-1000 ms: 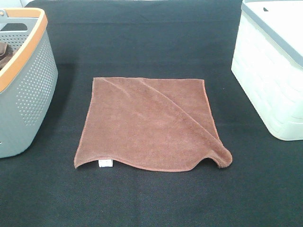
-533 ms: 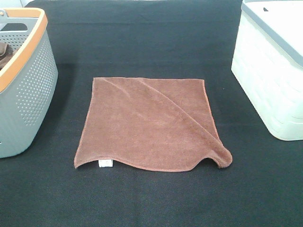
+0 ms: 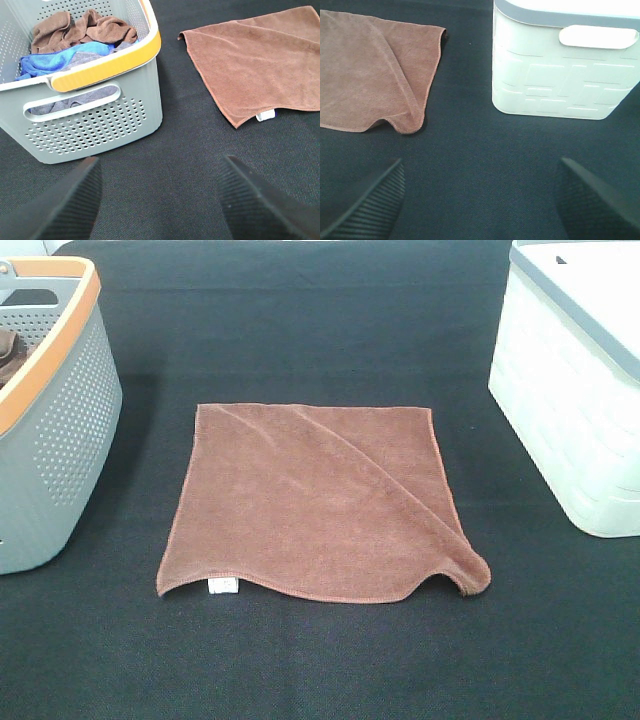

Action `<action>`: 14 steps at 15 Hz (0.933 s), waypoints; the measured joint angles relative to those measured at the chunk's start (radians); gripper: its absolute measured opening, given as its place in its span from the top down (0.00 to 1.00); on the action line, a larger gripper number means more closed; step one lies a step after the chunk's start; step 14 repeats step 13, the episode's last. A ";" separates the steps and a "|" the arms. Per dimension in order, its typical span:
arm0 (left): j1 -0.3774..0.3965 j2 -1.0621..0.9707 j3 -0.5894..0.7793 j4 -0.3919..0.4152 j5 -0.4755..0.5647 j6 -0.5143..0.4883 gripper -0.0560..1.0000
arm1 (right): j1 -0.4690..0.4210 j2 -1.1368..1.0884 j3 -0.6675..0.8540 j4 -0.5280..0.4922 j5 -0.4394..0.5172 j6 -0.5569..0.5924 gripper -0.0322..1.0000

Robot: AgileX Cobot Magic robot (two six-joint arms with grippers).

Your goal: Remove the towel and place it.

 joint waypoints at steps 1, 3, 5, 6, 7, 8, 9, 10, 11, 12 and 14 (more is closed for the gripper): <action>0.000 0.000 0.000 0.000 0.000 0.000 0.34 | 0.000 0.000 0.000 0.000 0.000 0.000 0.22; 0.000 0.000 0.000 0.000 0.000 0.000 0.34 | 0.000 0.000 0.000 0.000 0.000 0.000 0.22; -0.001 0.000 0.000 0.000 0.000 0.000 0.34 | 0.000 0.000 0.000 0.000 0.000 0.000 0.22; -0.001 0.000 0.000 0.000 0.000 0.000 0.34 | 0.000 0.000 0.000 0.000 0.000 0.000 0.22; -0.003 0.000 0.000 0.000 0.000 0.000 0.34 | 0.000 0.000 0.000 0.000 0.000 0.000 0.22; -0.003 0.000 0.000 0.000 0.000 0.000 0.34 | 0.000 0.000 0.000 0.000 0.000 0.000 0.22; -0.003 0.000 0.000 0.000 0.000 0.000 0.34 | 0.000 0.000 0.000 0.000 0.000 0.000 0.22; -0.003 0.000 0.000 0.000 0.000 0.000 0.34 | 0.000 0.000 0.000 0.000 0.000 0.000 0.22; -0.003 0.000 0.000 0.000 0.000 0.000 0.34 | 0.000 0.000 0.000 0.000 0.000 0.000 0.22; -0.003 0.000 0.000 0.000 0.000 0.000 0.34 | 0.000 0.000 0.000 0.000 0.000 0.000 0.22; -0.003 0.000 0.000 0.000 0.000 0.000 0.34 | 0.000 0.000 0.000 0.000 0.000 0.000 0.22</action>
